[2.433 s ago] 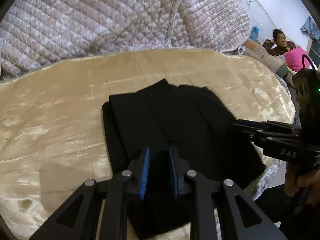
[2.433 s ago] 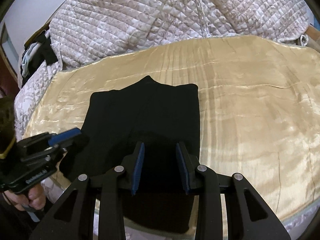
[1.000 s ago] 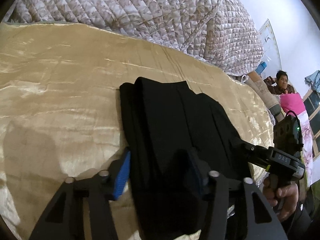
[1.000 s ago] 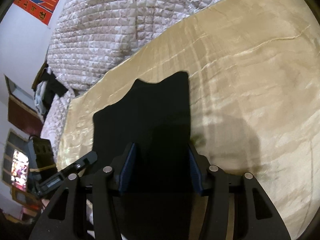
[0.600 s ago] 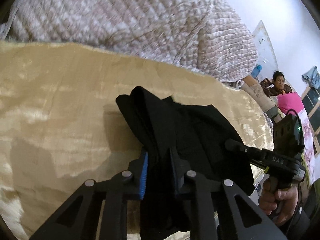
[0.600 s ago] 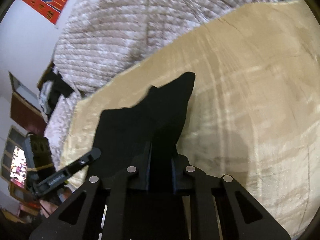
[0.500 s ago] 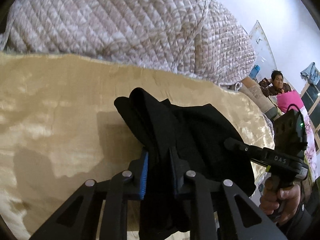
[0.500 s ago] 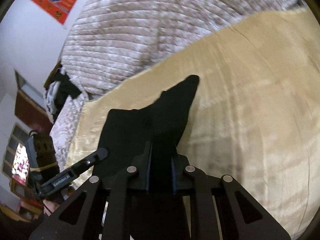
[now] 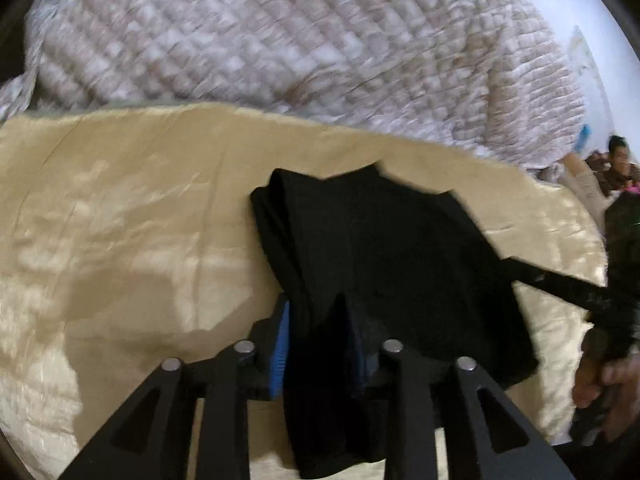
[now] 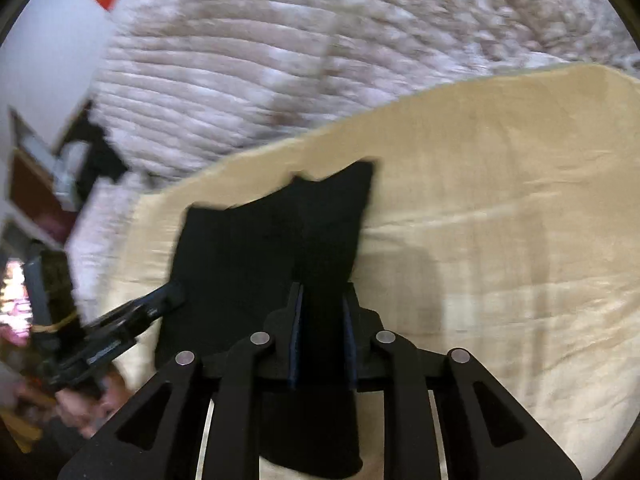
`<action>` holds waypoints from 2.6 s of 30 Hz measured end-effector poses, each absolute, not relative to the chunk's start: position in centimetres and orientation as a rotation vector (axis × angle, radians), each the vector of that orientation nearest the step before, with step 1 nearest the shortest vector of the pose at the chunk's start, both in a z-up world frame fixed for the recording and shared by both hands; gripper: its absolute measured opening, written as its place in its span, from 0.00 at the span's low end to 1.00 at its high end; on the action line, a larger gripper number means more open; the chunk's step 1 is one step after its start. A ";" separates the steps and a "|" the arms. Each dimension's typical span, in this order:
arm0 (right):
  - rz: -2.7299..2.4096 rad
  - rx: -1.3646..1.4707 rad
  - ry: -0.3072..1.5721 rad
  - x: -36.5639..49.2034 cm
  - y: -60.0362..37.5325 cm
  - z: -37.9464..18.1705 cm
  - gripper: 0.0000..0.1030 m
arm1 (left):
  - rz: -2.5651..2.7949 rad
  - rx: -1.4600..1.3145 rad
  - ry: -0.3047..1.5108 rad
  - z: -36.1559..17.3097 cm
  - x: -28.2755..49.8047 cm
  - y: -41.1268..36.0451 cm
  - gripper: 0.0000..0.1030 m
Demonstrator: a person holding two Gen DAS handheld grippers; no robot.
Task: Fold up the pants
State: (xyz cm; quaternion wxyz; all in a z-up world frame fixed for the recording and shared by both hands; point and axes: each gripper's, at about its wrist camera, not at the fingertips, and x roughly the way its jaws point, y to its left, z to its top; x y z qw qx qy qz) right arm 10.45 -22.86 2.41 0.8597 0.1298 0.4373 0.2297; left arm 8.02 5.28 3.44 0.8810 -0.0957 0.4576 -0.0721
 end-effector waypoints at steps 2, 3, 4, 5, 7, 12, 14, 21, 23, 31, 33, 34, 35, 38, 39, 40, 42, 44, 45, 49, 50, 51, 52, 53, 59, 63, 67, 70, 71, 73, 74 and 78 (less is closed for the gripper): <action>0.463 0.239 0.899 10.0 -23.2 3.0 0.22 | -0.150 -0.221 0.948 3.8 7.7 5.8 0.30; 0.461 0.230 0.879 9.5 -23.5 3.4 0.22 | -0.134 -0.211 0.932 4.3 7.3 5.8 0.30; 0.463 0.217 0.855 8.9 -23.6 3.9 0.22 | -0.124 -0.190 0.908 4.8 6.8 5.8 0.29; 0.465 0.197 0.838 8.2 -23.8 4.3 0.22 | -0.117 -0.175 0.890 5.2 6.3 5.7 0.29; 0.458 0.148 0.816 6.8 -23.5 4.6 0.22 | -0.110 -0.167 0.870 5.8 5.4 5.3 0.29; 0.478 0.088 0.782 3.5 -22.3 4.9 0.22 | -0.116 -0.100 0.826 6.7 2.8 2.7 0.29; 0.482 0.057 0.775 2.4 -21.4 4.6 0.22 | -0.129 -0.078 0.815 6.7 1.7 1.9 0.29; 0.474 -0.028 0.844 2.1 -19.4 2.1 0.22 | -0.117 -0.008 0.855 4.6 0.5 0.9 0.30; 0.468 -0.020 0.861 2.4 -19.4 1.5 0.22 | -0.111 -0.015 0.850 4.8 0.4 1.0 0.30; 0.486 -0.027 0.806 0.4 -19.7 3.0 0.22 | -0.087 -0.022 0.842 5.3 -0.8 1.0 0.30; 0.491 -0.024 0.801 -0.3 -19.7 3.1 0.22 | -0.085 -0.026 0.839 5.4 -1.2 0.9 0.30; 0.490 -0.025 0.801 -0.4 -19.7 3.0 0.24 | -0.082 -0.027 0.840 5.3 -1.5 0.9 0.30; 0.488 -0.027 0.800 -0.8 -19.7 2.9 0.28 | -0.079 -0.028 0.844 5.1 -1.6 0.8 0.30; 0.489 -0.032 0.800 -1.8 -19.8 2.5 0.44 | -0.082 -0.033 0.867 4.3 -2.0 0.7 0.36; 0.492 -0.034 0.804 -2.0 -19.8 2.3 0.45 | -0.082 -0.030 0.876 4.0 -2.1 0.6 0.38; 0.495 -0.037 0.817 -2.1 -19.7 1.9 0.45 | -0.082 -0.027 0.883 3.7 -2.2 0.6 0.38; 0.493 -0.050 0.846 -2.1 -19.5 1.0 0.45 | -0.088 -0.015 0.903 3.0 -2.3 0.3 0.39; 0.481 -0.070 0.878 -1.8 -19.4 0.1 0.45 | -0.087 -0.008 0.920 2.5 -2.3 0.2 0.39; 0.472 -0.071 0.888 -1.7 -19.4 -0.2 0.45 | -0.086 -0.007 0.928 2.2 -2.3 0.1 0.39; 0.461 -0.064 0.901 -1.3 -19.6 -0.5 0.45 | -0.083 0.011 0.924 2.1 -2.4 -0.2 0.42; 0.459 -0.069 0.901 -1.3 -19.5 -0.6 0.45 | -0.085 0.013 0.923 2.1 -2.4 -0.3 0.44; 0.458 -0.076 0.901 -1.4 -19.4 -0.6 0.45 | -0.084 0.015 0.923 2.0 -2.4 -0.3 0.44; 0.456 -0.087 0.899 -1.4 -19.3 -0.7 0.45 | -0.084 0.018 0.922 2.0 -2.5 -0.3 0.45; 0.458 -0.090 0.897 -1.4 -19.3 -0.7 0.46 | -0.084 0.020 0.921 2.0 -2.4 -0.3 0.47; 0.475 -0.095 0.897 -1.4 -19.2 -0.9 0.52 | -0.082 0.014 0.919 1.6 -2.3 -0.1 0.55; 0.474 -0.111 0.894 -1.4 -18.9 -0.9 0.57 | -0.086 0.028 0.917 1.5 -2.3 -0.3 0.60; 0.476 -0.112 0.892 -1.3 -18.8 -0.9 0.59 | -0.086 0.028 0.916 1.4 -2.3 -0.4 0.63; 0.476 -0.108 0.892 -1.3 -18.8 -0.9 0.59 | -0.078 0.026 0.919 1.4 -2.3 -0.4 0.67; 0.475 -0.105 0.892 -1.3 -18.9 -0.9 0.59 | -0.077 0.021 0.921 1.4 -2.2 -0.3 0.69; 0.474 -0.098 0.893 -1.3 -18.9 -0.8 0.59 | -0.071 0.011 0.925 1.3 -2.1 -0.1 0.72; 0.474 -0.099 0.893 -1.2 -18.8 -0.8 0.59 | -0.069 0.008 0.926 1.3 -2.0 0.0 0.74; 0.472 -0.105 0.891 -1.2 -18.8 -0.8 0.60 | -0.062 0.010 0.928 1.2 -1.9 0.0 0.77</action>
